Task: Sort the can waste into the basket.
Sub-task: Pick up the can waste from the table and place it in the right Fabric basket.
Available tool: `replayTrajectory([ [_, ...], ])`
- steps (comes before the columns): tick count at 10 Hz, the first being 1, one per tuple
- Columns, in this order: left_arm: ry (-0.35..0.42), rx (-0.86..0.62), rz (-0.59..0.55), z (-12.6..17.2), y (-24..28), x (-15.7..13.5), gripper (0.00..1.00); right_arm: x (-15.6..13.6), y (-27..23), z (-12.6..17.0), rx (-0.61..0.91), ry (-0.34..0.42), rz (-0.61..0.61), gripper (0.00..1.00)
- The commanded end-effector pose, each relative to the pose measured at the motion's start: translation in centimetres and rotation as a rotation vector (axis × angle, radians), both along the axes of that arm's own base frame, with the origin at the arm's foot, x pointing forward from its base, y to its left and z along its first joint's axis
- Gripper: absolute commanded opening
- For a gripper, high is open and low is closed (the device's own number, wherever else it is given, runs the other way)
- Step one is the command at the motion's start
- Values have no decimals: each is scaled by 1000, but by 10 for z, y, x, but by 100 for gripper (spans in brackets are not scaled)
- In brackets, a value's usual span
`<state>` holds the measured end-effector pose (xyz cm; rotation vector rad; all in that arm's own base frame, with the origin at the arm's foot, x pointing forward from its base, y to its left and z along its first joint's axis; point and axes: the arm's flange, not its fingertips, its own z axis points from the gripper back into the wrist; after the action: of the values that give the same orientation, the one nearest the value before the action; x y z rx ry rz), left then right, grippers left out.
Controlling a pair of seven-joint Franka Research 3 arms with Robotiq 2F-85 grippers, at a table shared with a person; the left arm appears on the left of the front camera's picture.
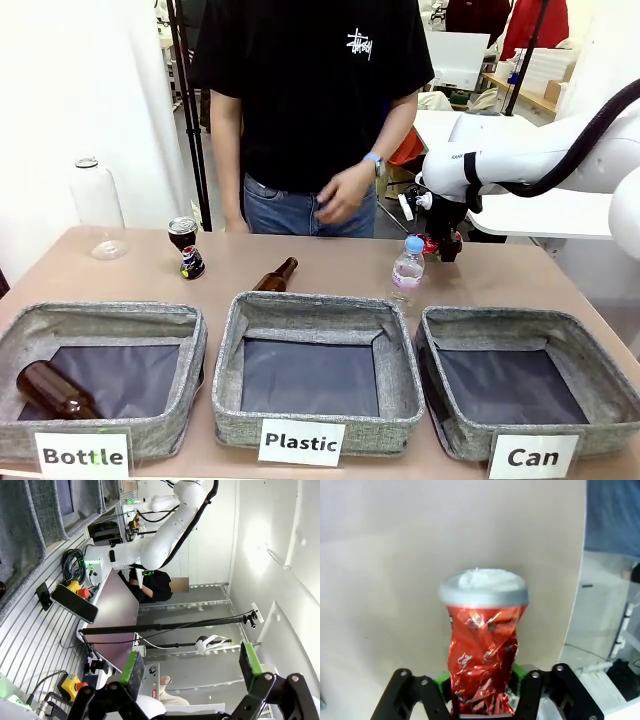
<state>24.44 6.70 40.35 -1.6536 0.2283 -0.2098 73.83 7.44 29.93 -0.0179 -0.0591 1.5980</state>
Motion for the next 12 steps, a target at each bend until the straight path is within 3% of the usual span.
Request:
replayTrajectory([
  [1, -9, -11, 10, 4, 2, 1, 100, -11, -11, 15, 13, -14, -35, 0],
  [2, -9, -11, 10, 4, 2, 1, 100, -26, -32, 32, 31, -12, -60, 0],
  [5, -9, -11, 10, 4, 2, 1, 100, -112, -142, 93, 150, 54, -250, 0],
  [7, -9, -11, 10, 4, 2, 1, 100, -169, -182, 106, 237, 99, -336, 0],
  [9, -9, -11, 10, 4, 2, 1, 100, -227, -209, 103, 291, 44, -465, 0],
  [10, -9, -11, 10, 4, 2, 1, 100, -229, -207, 96, 252, -93, -443, 0],
  [11, -9, -11, 10, 4, 2, 1, 100, -205, -218, 111, 256, 102, -433, 0],
  [12, -9, -11, 10, 4, 2, 1, 100, -205, -218, 111, 256, 102, -433, 0],
])
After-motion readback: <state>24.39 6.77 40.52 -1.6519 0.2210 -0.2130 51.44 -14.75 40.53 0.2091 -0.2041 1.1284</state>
